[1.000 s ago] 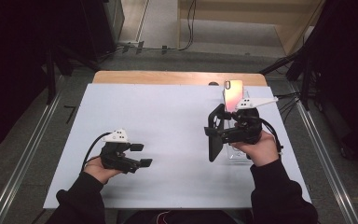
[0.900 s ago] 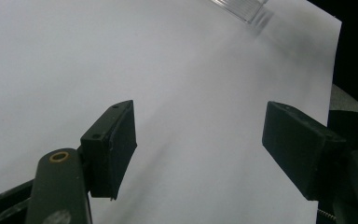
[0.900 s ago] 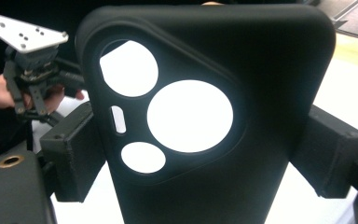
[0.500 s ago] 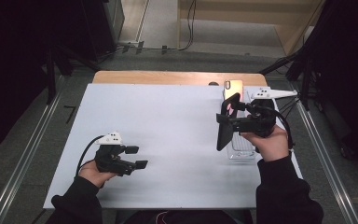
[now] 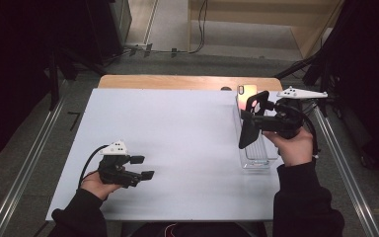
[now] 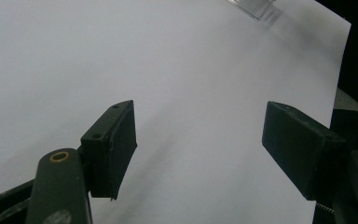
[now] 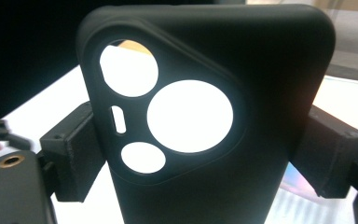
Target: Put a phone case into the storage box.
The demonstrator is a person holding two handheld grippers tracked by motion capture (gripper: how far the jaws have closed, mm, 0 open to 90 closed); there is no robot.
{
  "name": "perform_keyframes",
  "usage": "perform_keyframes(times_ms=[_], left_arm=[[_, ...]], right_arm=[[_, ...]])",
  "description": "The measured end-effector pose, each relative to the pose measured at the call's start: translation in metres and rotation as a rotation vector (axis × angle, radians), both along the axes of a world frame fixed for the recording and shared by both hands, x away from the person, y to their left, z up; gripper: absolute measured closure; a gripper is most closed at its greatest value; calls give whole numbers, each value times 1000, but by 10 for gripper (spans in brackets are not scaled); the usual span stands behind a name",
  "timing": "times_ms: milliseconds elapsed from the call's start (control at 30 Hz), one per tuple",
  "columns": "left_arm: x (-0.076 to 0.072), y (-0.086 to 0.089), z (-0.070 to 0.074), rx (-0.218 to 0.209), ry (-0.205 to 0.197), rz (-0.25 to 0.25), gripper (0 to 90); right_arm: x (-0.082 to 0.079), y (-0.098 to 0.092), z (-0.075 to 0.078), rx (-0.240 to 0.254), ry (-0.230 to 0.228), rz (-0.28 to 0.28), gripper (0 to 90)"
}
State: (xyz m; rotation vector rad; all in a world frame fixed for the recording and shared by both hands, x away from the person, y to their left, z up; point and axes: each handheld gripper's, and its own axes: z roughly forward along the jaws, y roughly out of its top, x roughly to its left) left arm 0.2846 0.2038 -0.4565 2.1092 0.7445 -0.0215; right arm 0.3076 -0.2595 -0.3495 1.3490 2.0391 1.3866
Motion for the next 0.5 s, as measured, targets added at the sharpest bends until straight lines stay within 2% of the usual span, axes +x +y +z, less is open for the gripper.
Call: perform_keyframes(times_ms=[233,300,367,500], left_arm=[[0,2,0,3,-1,5,266],[0,1,0,0,0,9,266],[0,2,0,-2,0,9,266],[0,1,0,-2,-2,11,266]], right_arm=[[3,-8,-3,-40,-20,-106,117],[6,-11,-4,-39,-24,-135,117],[11,-15,-6,-57,-31,-171,117],[19,-20,-8,-60,-28,-202,118]])
